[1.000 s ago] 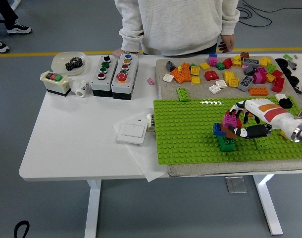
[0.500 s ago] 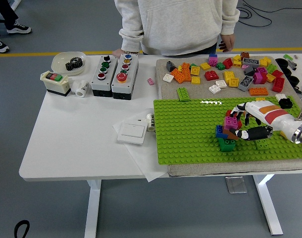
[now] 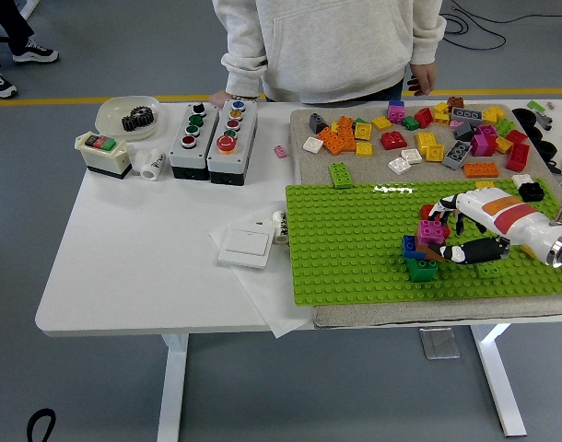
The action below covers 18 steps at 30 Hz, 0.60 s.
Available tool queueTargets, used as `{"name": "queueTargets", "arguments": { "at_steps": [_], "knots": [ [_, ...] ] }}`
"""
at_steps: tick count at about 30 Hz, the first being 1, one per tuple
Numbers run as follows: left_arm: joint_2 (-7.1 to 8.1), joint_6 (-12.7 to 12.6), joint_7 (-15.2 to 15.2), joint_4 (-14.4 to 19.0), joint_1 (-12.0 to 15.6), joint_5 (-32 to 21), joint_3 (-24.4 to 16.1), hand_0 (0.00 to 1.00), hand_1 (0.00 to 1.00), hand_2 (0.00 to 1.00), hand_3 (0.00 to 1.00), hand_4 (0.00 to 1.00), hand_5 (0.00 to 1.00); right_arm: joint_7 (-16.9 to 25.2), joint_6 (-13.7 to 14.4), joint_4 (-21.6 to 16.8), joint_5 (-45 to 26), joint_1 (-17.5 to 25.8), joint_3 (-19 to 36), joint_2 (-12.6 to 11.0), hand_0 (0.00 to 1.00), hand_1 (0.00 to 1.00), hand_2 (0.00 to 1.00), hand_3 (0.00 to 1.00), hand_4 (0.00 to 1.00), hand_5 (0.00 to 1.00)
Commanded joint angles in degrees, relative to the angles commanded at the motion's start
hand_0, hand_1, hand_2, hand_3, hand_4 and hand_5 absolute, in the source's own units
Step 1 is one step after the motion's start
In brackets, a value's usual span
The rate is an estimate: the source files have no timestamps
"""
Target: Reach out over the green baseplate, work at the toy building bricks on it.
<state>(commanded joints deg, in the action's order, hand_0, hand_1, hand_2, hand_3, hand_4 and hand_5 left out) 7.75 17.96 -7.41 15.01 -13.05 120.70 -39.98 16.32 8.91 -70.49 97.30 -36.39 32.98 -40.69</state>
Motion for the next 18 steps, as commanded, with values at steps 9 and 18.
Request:
{"name": "queueTargets", "arguments": {
  "at_steps": [9, 18],
  "knots": [
    [-0.02, 0.06, 0.04, 0.03, -0.02, 0.04, -0.02, 0.750, 0.754, 0.713, 0.596, 0.667, 0.601, 1.76, 0.86, 1.28, 0.73, -0.60, -0.14, 0.53, 0.170, 0.368, 0.499, 0.503, 0.694, 0.426],
    [-0.05, 0.07, 0.01, 0.06, 0.02, -0.10, 0.04, 0.752, 0.755, 0.714, 0.596, 0.666, 0.601, 4.36, 1.47, 2.55, 1.52, -1.32, -0.85, 0.85, 0.174, 0.371, 0.500, 0.503, 0.697, 0.426]
  ]
}}
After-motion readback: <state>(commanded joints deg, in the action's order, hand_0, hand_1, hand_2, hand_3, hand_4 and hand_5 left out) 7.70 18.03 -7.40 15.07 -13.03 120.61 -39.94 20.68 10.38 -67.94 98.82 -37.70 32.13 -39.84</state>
